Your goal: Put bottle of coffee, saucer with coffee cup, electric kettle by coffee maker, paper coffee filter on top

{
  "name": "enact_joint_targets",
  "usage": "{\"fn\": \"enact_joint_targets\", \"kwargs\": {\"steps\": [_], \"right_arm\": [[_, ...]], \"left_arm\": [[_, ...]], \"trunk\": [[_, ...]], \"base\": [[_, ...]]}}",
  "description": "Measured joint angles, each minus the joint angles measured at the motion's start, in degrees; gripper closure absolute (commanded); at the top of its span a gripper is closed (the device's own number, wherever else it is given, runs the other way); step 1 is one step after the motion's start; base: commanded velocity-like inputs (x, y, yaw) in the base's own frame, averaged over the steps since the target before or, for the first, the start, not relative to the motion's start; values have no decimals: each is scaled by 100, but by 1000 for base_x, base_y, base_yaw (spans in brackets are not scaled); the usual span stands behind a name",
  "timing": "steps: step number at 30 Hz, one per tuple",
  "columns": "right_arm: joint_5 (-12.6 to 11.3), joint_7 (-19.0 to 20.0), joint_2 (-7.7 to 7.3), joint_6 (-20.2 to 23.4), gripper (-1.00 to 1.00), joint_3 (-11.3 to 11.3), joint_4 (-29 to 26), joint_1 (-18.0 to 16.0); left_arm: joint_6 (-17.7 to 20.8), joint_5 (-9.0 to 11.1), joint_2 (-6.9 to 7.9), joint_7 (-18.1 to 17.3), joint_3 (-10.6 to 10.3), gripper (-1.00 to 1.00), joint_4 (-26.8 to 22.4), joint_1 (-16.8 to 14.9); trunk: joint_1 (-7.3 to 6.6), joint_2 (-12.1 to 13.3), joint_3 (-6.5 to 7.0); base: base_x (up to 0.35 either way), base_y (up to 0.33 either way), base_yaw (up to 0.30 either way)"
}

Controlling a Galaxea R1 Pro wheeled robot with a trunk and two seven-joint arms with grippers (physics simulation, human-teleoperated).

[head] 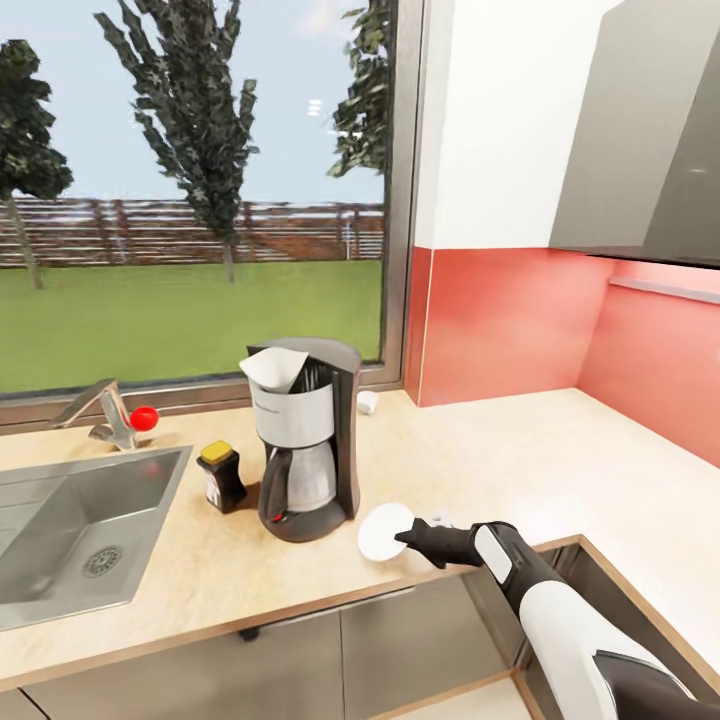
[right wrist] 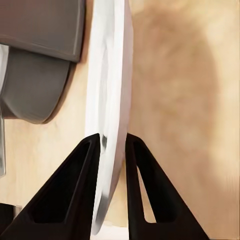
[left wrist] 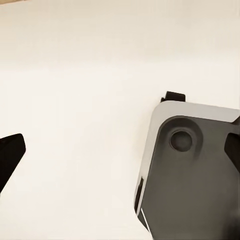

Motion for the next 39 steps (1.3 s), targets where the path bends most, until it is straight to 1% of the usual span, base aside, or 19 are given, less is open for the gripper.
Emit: {"fn": "enact_joint_targets", "kwargs": {"steps": [11,15,20,39], "right_arm": [[-2,0,0,1,100,0,1,0],[2,0,0,0,100,0,37,0],[-57,2,1,13,100,-14,109,-1],[-61,1,6,13,100,-13,113,-1]], "left_arm": [[0,-4,-9,-8,0,-100,11,8],[-3,3,-11,-2,1,-100,114,9],[-7,5,-5,3,5,-100,226,9],[-8,5,-7,3,6,-100,240,9]], "trunk": [[0,-1,0],[1,0,0],[1,-1,0],[1,-1,0]], "base": [[75,0,0],[12,0,0],[1,35,0],[0,18,0]]}}
